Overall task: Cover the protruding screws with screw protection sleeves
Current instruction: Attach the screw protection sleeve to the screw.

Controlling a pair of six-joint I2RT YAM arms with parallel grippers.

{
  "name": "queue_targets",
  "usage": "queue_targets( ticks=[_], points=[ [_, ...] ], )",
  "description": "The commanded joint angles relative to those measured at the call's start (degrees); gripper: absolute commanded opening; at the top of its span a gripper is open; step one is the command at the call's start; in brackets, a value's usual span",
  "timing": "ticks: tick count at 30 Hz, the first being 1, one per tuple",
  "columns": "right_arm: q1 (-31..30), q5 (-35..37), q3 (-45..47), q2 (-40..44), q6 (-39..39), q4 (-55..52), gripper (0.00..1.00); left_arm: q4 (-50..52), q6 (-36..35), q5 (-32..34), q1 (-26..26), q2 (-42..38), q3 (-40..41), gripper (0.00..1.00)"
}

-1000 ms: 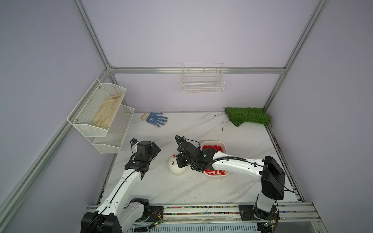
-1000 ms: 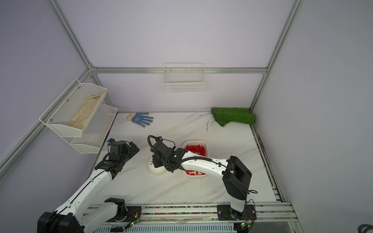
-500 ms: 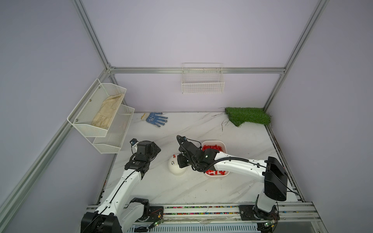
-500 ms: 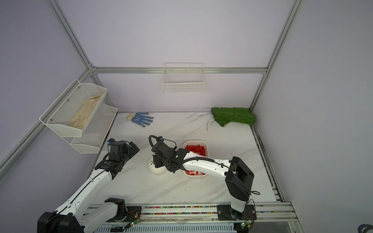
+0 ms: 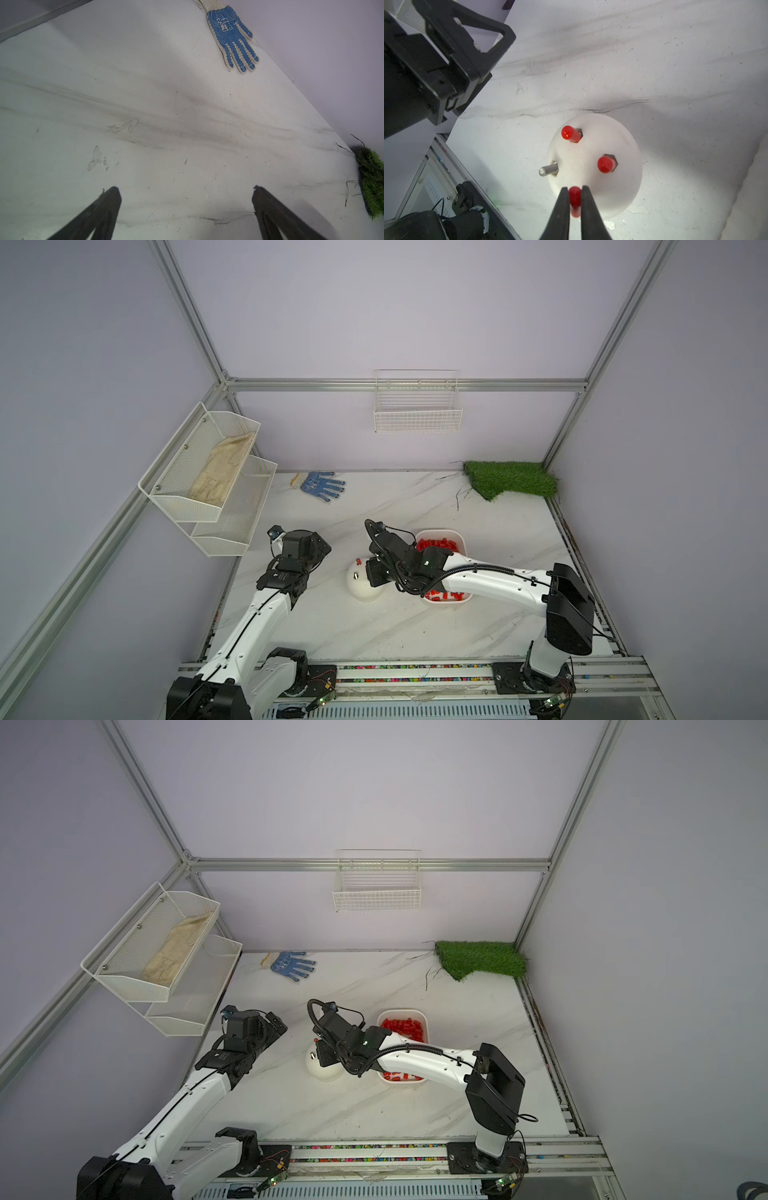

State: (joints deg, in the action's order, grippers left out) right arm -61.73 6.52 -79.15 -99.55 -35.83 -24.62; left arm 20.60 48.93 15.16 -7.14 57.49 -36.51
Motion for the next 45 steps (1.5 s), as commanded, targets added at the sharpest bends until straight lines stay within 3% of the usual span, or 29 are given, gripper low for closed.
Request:
queue_targets(
  ticks=[1, 45],
  points=[
    [-0.36, -0.77, 0.62, 2.12, -0.99, 0.34, 0.14, -1.53, 0.12, 0.05, 0.38, -1.02, 1.09, 1.00],
    [-1.55, -2.08, 1.85, -0.62, -1.69, -0.16, 0.15, -1.50, 0.47, 0.49, 0.41, -2.65, 2.66, 1.00]
  ],
)
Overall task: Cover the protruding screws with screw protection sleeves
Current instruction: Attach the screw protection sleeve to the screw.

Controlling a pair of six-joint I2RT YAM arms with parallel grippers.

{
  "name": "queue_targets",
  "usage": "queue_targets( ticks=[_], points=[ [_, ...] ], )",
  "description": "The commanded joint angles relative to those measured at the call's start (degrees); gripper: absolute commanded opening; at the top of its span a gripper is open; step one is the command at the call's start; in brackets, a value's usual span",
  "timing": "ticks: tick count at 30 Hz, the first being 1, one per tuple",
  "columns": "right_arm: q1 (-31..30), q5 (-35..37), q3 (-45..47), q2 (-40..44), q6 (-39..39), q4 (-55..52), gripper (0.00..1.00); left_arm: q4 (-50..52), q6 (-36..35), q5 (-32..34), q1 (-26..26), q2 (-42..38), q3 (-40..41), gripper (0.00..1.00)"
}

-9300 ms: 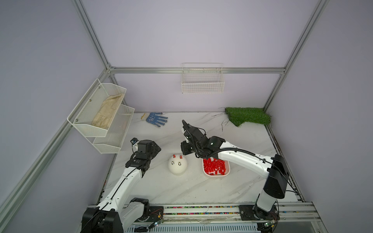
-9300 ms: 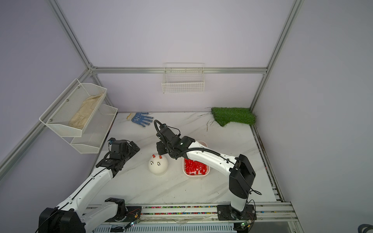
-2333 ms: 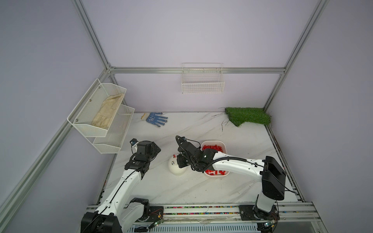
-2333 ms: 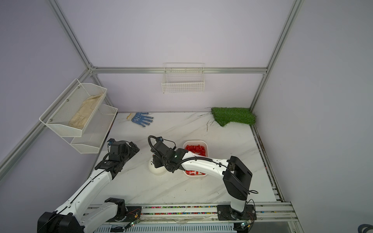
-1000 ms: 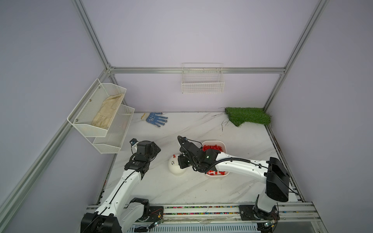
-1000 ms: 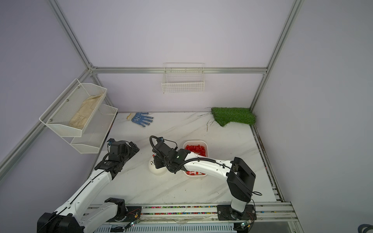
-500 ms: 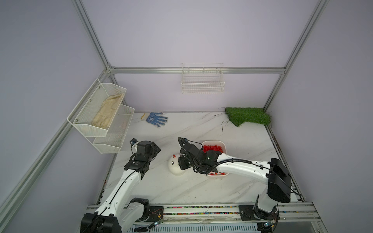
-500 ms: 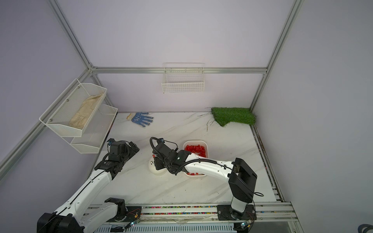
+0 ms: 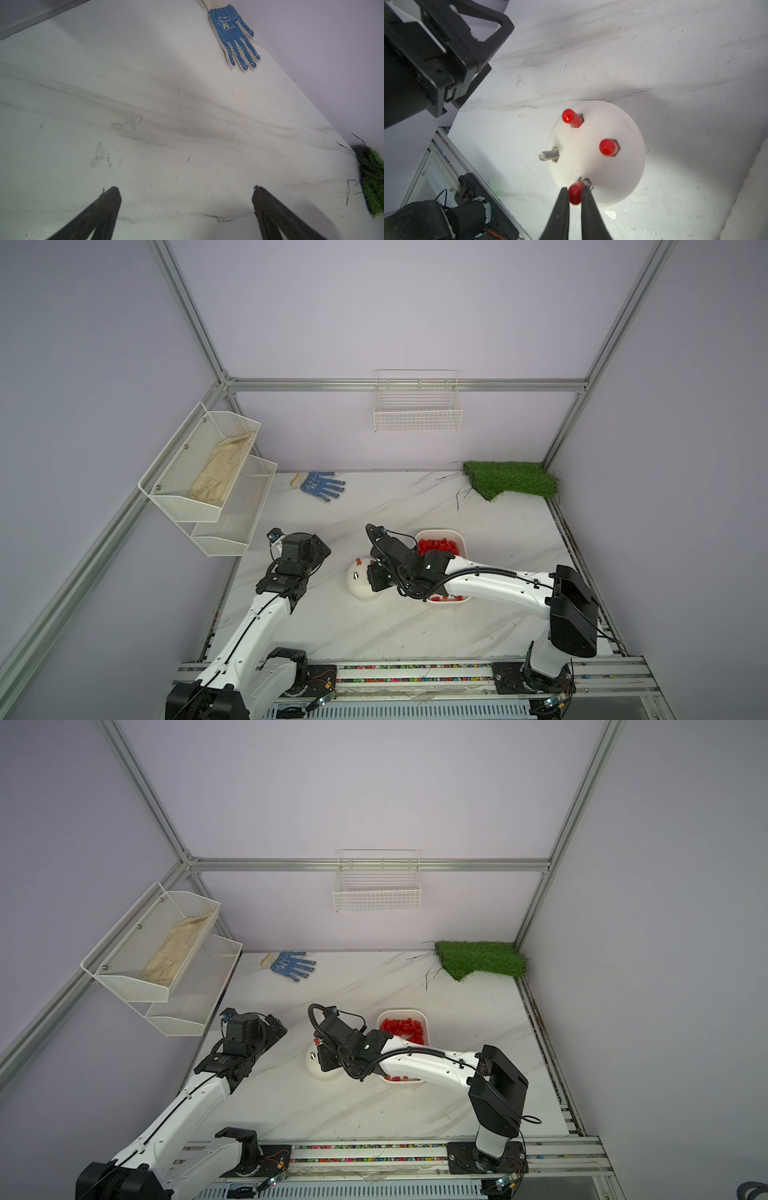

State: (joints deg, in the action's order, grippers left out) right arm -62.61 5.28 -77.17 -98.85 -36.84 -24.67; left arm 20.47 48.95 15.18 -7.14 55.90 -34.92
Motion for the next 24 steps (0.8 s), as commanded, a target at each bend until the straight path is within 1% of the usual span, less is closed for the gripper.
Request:
queue_targets(
  ticks=[1, 9, 18, 24],
  points=[
    [-0.67, -1.01, -0.19, -1.50, -0.69, -0.02, 0.15, -1.39, 0.45, 0.48, 0.38, -1.12, 1.14, 1.00],
    [-0.67, -0.39, -0.60, -1.38, -0.69, -0.46, 0.22, -1.33, 0.52, 0.83, 0.37, -1.43, 1.42, 1.00],
    [-0.63, 1.44, -0.53, 2.08, -0.92, -1.08, 0.41, -1.66, 0.62, 0.58, 0.38, -1.06, 1.08, 1.00],
    [-0.63, 4.08, 0.78, 5.41, -1.92, -1.09, 0.44, -1.72, 0.71, 0.33, 0.37, -1.14, 0.64, 1.00]
  ],
)
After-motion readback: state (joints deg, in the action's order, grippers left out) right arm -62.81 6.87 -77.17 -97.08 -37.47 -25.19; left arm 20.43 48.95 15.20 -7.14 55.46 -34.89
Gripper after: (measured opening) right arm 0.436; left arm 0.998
